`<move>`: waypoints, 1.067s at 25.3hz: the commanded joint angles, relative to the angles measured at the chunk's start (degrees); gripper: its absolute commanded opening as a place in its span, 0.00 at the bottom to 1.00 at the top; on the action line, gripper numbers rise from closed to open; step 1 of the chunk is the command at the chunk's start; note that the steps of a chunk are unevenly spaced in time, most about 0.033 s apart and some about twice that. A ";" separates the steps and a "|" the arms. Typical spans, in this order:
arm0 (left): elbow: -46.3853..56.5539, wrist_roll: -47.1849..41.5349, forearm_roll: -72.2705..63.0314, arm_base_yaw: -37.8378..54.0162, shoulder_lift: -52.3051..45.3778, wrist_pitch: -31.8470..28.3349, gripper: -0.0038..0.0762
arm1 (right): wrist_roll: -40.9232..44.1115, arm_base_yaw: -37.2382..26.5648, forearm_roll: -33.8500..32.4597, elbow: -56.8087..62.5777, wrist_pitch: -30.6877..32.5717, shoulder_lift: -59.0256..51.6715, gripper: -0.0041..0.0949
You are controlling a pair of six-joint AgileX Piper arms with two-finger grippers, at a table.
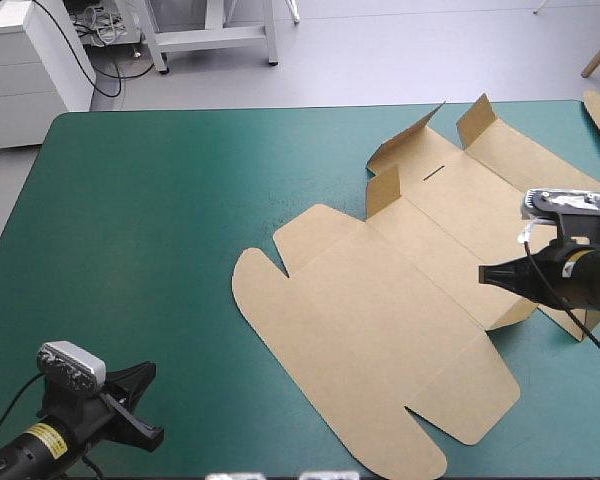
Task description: Fold the box
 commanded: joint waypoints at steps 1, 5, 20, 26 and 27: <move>-1.27 -0.30 -0.98 -0.39 0.60 -3.99 0.04 | -0.95 -3.90 0.66 -0.36 -1.88 -2.57 0.02; -1.27 -0.30 -0.98 -0.39 0.60 -3.99 0.04 | -0.95 -7.64 2.21 1.98 -1.88 -4.01 0.02; -1.27 -0.17 -0.57 -0.39 0.60 -3.99 0.04 | 2.94 -10.59 2.51 8.07 -1.88 -4.45 0.39; -1.27 -0.17 -0.57 -0.39 0.60 -3.99 0.04 | 13.54 -10.59 -0.54 8.07 -1.98 -4.45 0.58; -1.27 -0.17 -0.57 -0.39 0.60 -3.99 0.04 | 13.78 -10.59 -0.04 8.07 -1.98 -4.45 0.58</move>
